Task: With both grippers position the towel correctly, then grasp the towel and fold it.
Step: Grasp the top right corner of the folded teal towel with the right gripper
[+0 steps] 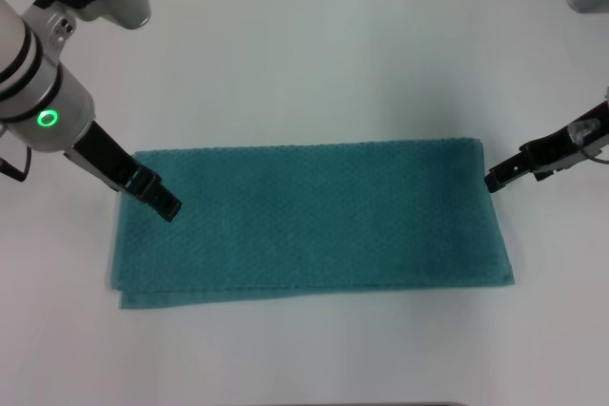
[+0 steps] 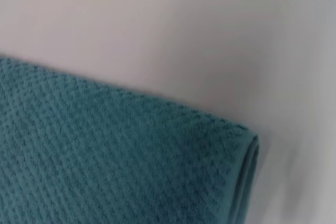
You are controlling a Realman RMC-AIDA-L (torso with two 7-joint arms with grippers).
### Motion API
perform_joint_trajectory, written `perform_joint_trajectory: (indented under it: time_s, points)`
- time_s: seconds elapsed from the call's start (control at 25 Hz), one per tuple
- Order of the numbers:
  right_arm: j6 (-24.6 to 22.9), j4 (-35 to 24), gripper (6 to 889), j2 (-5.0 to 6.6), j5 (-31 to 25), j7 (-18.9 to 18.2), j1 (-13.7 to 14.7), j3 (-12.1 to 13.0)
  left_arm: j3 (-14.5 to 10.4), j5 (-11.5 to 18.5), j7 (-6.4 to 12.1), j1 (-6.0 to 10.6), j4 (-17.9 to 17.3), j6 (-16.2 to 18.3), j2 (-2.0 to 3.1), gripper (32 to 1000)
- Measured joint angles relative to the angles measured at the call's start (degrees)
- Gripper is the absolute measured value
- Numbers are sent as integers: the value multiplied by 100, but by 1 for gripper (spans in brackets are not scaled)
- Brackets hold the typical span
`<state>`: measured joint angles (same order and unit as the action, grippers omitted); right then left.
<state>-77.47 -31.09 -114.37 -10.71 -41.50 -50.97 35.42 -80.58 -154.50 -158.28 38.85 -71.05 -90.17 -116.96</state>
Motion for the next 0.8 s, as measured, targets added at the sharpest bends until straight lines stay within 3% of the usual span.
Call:
perform_joint_trajectory:
  time_s: [0.44,0.6,0.8]
  points:
    - [181,96,845,-73,-1,-8,-62,28,64,-142,-68,-18,21,5,16,876]
    - [253,196,843,-75,-1,-9,-63,75,103,-415,-129,-112,4,-27,34,876]
    - [269,235,841,-76,-1,-16,-63,79,197,-476,-91,-212,-8,-80,55,877]
